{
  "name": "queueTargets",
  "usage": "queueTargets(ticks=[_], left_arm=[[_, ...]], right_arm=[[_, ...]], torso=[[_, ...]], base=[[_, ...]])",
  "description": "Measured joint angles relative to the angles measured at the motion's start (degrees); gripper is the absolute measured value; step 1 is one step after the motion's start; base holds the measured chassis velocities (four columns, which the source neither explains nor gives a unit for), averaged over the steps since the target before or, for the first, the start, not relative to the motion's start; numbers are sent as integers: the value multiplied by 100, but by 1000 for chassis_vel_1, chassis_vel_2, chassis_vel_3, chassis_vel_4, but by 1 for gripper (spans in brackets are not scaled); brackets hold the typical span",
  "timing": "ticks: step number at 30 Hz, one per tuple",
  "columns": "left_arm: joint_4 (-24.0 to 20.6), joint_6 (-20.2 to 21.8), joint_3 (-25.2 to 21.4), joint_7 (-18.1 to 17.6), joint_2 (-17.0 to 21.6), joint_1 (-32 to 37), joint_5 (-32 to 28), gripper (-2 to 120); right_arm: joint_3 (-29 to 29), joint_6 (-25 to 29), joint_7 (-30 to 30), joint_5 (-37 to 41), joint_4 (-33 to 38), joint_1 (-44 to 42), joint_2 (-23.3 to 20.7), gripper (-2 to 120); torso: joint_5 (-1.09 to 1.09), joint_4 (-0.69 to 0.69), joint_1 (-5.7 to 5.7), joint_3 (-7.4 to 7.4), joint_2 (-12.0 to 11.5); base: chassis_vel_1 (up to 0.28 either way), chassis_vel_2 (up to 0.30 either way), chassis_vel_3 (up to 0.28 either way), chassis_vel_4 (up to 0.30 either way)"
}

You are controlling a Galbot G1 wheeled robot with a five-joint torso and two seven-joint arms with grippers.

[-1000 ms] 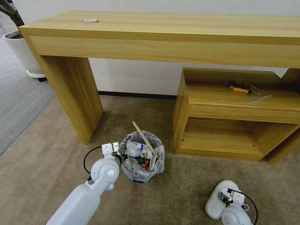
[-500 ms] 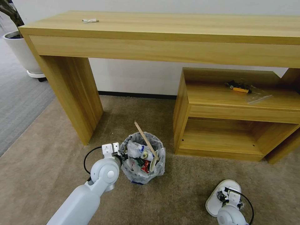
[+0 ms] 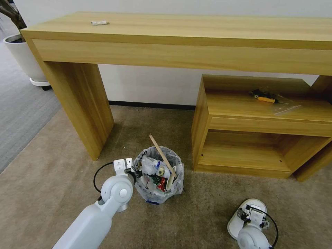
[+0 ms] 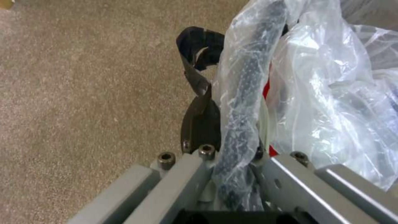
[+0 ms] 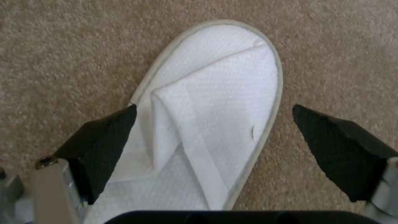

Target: Pick up the trash bin and place the garbage on the floor into it.

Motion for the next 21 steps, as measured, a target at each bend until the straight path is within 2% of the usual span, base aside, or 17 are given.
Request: queueTargets(ticks=[21], left_arm=[[-57, -12, 20, -14, -24, 25, 3, 0]], right_arm=[[-63, -35, 120, -161, 23, 50, 297, 99]], torso=[[0, 0, 0, 0, 1]], base=[[0, 0, 0, 0]])
